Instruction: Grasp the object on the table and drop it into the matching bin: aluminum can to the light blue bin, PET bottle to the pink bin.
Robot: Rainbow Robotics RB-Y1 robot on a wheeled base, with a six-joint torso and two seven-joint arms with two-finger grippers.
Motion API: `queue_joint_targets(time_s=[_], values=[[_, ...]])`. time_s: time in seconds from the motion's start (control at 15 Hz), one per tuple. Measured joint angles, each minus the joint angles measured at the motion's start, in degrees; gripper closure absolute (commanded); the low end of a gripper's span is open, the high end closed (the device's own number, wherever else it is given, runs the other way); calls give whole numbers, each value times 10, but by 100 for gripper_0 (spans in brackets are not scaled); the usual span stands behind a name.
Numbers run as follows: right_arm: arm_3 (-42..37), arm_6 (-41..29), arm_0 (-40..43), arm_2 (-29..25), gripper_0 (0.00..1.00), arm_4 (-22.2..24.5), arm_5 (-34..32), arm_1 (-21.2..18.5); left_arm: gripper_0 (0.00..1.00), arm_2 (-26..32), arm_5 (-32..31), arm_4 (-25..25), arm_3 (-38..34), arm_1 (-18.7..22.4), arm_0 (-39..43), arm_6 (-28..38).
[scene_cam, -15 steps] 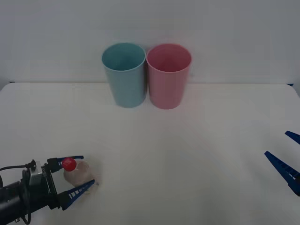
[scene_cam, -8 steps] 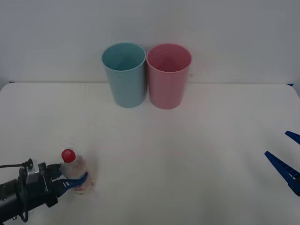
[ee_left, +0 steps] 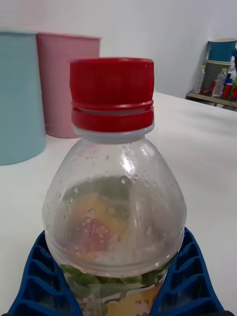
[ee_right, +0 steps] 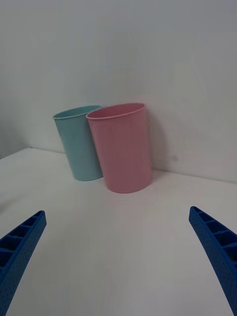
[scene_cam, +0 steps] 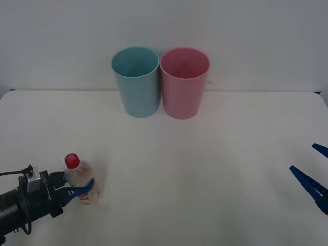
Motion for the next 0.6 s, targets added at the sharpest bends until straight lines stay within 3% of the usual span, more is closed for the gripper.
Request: queue_joint_targets(time_s=[0.27,0.6], values=[[0,0,0,0,0,0,0,0,100,8,44,39,-19,4,-4,8],[0,0,0,0,0,0,0,0,100,43,65,48,-39,11,-9,26]])
